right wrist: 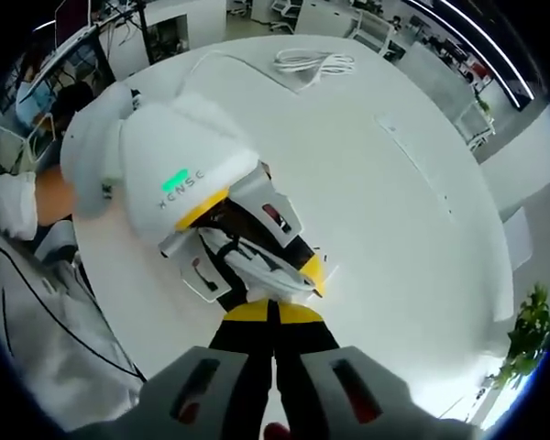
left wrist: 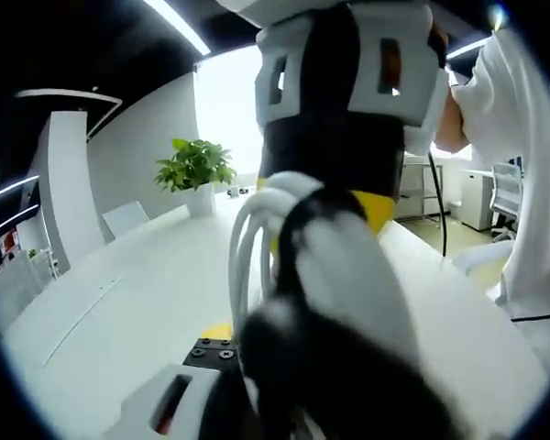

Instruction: Straighten the power strip on the desk, plug the charger into it

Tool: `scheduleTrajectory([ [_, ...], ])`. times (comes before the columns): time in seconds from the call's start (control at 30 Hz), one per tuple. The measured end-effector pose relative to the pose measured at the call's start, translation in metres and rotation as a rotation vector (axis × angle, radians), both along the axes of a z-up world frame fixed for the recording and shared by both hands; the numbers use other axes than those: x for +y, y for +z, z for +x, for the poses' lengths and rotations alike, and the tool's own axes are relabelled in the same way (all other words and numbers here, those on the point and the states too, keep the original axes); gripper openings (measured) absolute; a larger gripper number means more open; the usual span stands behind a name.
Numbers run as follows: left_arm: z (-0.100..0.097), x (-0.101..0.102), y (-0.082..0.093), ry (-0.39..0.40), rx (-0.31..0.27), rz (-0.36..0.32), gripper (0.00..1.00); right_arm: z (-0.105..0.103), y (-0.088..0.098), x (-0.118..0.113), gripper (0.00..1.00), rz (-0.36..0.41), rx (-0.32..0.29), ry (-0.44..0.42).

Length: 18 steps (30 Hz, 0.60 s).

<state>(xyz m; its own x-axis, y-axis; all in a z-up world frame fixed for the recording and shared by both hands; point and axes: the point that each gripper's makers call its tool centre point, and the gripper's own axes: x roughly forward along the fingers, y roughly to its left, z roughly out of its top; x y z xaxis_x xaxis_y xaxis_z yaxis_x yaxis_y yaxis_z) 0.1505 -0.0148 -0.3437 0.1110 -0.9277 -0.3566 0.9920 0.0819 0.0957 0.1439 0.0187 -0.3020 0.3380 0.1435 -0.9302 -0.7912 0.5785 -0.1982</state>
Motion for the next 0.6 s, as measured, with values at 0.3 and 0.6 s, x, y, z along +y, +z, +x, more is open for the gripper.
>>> scheduleTrajectory([
  [0.3,0.0003,0.0007,0.0004,-0.002,-0.006,0.001,0.35,0.001,0.0,0.0,0.0,0.023,0.049,-0.032],
  [0.6,0.0018,0.0025,-0.0007,-0.003,-0.028,0.009,0.35,0.0019,-0.0005,0.0001,0.0,-0.026,0.01,-0.004],
])
